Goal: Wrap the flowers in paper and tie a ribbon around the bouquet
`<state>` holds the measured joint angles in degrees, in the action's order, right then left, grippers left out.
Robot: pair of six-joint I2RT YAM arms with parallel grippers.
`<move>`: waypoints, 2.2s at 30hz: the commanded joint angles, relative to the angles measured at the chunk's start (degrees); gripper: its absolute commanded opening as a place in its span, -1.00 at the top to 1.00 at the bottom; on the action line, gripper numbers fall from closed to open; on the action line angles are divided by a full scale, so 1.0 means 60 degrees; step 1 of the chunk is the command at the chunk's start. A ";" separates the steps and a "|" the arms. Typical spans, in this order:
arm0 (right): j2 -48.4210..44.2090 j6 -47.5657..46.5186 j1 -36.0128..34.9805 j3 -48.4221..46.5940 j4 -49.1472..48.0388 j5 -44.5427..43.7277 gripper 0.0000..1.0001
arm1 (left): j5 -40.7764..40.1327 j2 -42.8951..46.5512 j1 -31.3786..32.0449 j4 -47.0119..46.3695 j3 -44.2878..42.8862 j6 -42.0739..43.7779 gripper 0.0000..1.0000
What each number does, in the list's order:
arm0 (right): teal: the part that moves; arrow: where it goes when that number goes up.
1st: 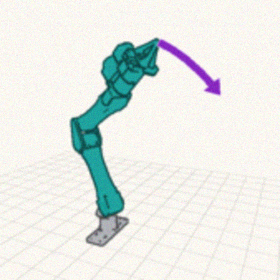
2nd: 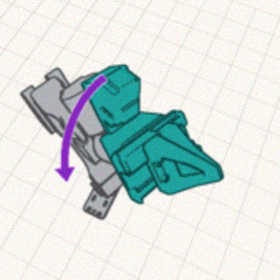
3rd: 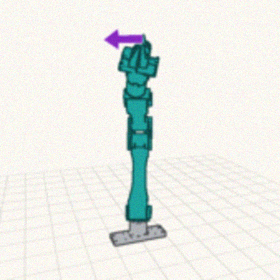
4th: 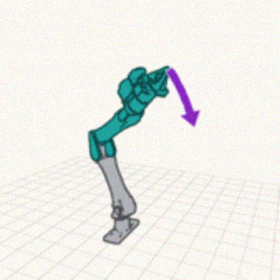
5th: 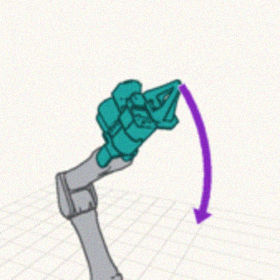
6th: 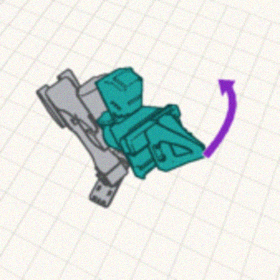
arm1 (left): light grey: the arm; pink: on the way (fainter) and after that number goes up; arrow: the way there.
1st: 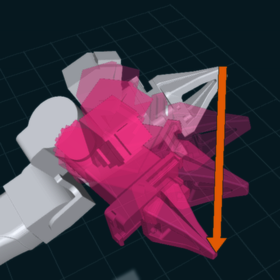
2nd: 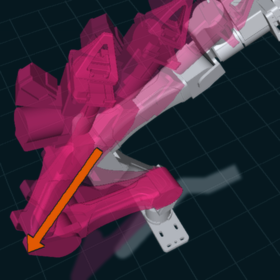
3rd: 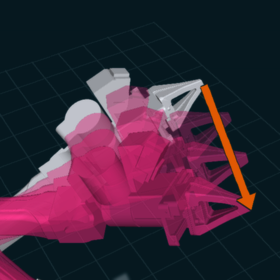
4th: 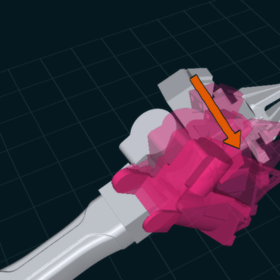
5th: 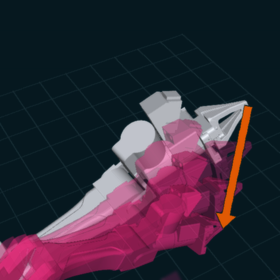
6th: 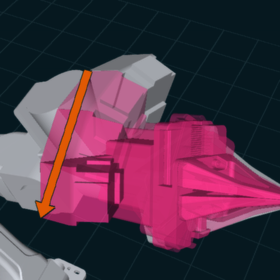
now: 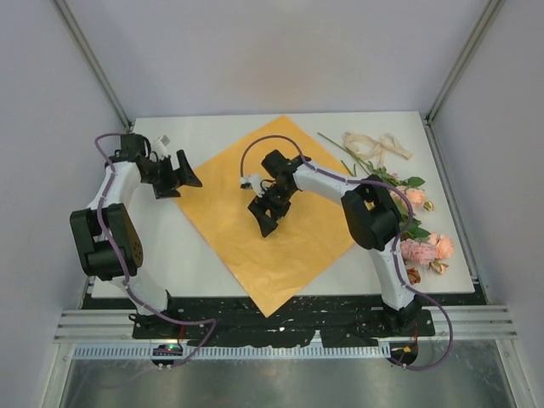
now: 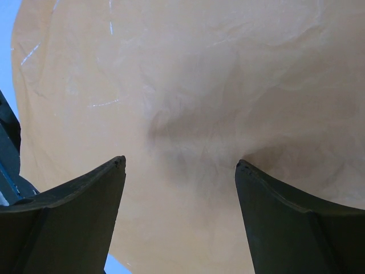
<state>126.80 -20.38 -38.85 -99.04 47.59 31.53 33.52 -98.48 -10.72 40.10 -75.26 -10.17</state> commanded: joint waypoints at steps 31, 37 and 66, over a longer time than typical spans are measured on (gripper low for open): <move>-0.1083 -0.3428 0.7119 -0.2315 0.2162 -0.5135 -0.29 | 0.0185 0.3039 0.1450 -0.0032 -0.0479 0.2003 -0.99; -0.0260 -0.4059 0.7515 -0.2667 0.1721 -0.6060 -0.14 | 0.0098 0.3039 0.1465 -0.0062 -0.0376 0.2018 -0.99; -0.1415 -0.5362 0.7969 -0.1452 0.2249 -0.5211 0.89 | -0.0313 0.2936 0.1464 0.0143 -0.0976 0.1813 -0.99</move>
<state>128.68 -49.28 8.21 -107.77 60.51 0.62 31.14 -82.76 -2.09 41.01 -78.72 0.54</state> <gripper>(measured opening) 0.157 0.994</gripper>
